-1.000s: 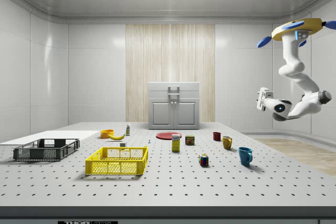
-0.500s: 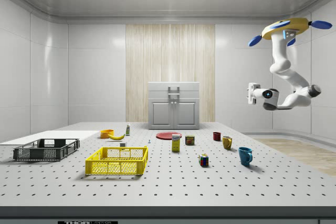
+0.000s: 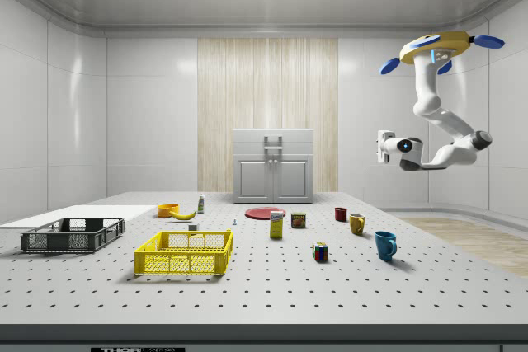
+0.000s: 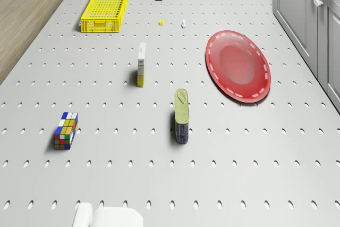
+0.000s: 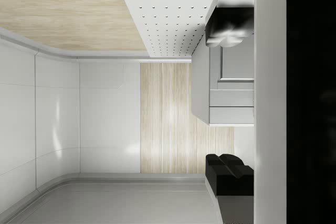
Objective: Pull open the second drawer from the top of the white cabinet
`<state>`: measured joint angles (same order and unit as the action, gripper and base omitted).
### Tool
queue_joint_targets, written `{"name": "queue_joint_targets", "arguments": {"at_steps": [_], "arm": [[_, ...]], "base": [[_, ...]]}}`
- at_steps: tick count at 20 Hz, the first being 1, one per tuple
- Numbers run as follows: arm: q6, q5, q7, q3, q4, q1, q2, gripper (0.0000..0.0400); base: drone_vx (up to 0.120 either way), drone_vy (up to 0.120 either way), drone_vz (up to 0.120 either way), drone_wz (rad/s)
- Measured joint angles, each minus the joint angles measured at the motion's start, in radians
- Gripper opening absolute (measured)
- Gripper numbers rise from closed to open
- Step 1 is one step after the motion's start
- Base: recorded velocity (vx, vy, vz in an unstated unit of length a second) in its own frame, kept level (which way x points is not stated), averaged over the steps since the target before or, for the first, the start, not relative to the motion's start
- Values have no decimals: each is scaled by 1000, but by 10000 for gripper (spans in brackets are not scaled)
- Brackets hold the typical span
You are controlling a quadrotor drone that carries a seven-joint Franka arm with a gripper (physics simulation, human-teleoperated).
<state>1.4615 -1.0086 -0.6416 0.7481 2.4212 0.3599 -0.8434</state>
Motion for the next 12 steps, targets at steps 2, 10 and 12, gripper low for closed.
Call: {"name": "queue_joint_targets", "arguments": {"at_steps": [2, 10, 12], "arm": [[10, 5, -5, 7, 2, 13, -10, 300], [50, 29, -26, 32, 8, 62, -47, 300], [59, 36, -31, 37, 9, 73, -56, 300]], "base": [[120, -100, 0, 0], [120, -120, 0, 0], [120, -120, 0, 0]]}}
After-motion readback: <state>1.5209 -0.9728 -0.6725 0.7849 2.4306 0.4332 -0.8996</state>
